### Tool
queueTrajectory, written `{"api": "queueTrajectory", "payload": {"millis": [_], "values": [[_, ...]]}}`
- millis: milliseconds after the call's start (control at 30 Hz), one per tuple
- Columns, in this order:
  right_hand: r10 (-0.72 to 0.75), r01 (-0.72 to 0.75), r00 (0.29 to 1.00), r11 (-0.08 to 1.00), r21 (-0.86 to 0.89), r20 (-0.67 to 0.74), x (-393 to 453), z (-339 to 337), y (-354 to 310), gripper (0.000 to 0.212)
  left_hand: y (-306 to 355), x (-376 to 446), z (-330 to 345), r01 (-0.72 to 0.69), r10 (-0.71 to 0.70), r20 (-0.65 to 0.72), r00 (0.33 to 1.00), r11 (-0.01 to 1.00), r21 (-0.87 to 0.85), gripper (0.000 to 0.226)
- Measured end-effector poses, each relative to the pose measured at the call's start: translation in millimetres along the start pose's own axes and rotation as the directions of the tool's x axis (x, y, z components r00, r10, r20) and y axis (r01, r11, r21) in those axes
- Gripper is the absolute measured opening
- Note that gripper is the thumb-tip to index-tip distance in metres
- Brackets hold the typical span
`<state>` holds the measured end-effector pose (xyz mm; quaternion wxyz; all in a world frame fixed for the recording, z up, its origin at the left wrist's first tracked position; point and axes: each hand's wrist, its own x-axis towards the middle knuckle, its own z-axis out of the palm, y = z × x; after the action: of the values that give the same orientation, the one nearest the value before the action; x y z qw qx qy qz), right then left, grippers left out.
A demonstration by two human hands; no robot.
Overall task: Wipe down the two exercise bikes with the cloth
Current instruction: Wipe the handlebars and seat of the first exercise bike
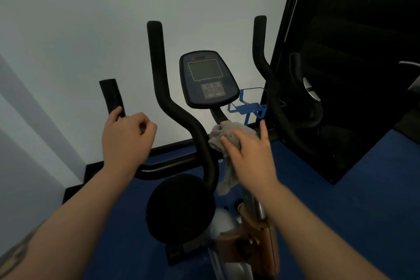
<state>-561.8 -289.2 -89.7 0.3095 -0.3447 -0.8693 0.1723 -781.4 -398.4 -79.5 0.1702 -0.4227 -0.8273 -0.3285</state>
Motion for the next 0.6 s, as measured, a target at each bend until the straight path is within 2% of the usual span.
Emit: {"api": "queueTrajectory", "payload": {"millis": [67, 100, 200, 233, 300, 367, 433, 533, 600], "values": [[0.157, -0.155, 0.987, 0.933, 0.324, 0.022, -20, 14, -19, 0.026, 0, -1, 0, 0.000, 0.000, -0.010, 1.000, 1.000, 0.000, 0.027], [0.165, -0.174, 0.984, 0.878, 0.445, 0.060, -30, 20, -25, 0.030, 0, -1, 0, -0.004, 0.004, -0.007, 1.000, 1.000, 0.004, 0.027], [0.050, -0.061, 0.998, 0.774, 0.630, 0.035, -59, 38, -27, 0.045, 3, -1, 1, -0.018, 0.019, -0.004, 1.000, 0.999, 0.029, 0.028], [0.045, -0.045, 0.999, 0.757, 0.652, 0.017, -69, 40, -26, 0.046, 4, -1, 2, -0.025, 0.026, -0.005, 1.000, 0.999, 0.043, 0.029], [0.052, -0.036, 0.999, 0.789, 0.614, -0.008, -81, 42, -20, 0.047, 4, -1, 2, -0.029, 0.029, -0.002, 1.000, 0.998, 0.056, 0.029], [-0.013, 0.042, 0.998, 0.885, 0.463, -0.067, -74, 34, -14, 0.046, 2, -1, 3, -0.030, 0.030, 0.003, 1.000, 0.998, 0.057, 0.029], [-0.058, 0.088, 0.994, 0.921, 0.379, -0.090, -51, 27, -9, 0.038, 0, 0, 2, -0.026, 0.025, 0.014, 1.000, 0.998, 0.049, 0.028], [0.021, 0.016, 0.998, 0.828, 0.561, -0.059, -41, 24, -20, 0.038, -1, 0, 1, -0.018, 0.018, 0.008, 1.000, 0.999, 0.035, 0.027], [0.085, -0.012, 0.992, 0.798, 0.602, -0.093, -61, 29, -22, 0.033, 0, 0, 0, -0.015, 0.014, 0.009, 1.000, 0.999, 0.030, 0.027]]}}
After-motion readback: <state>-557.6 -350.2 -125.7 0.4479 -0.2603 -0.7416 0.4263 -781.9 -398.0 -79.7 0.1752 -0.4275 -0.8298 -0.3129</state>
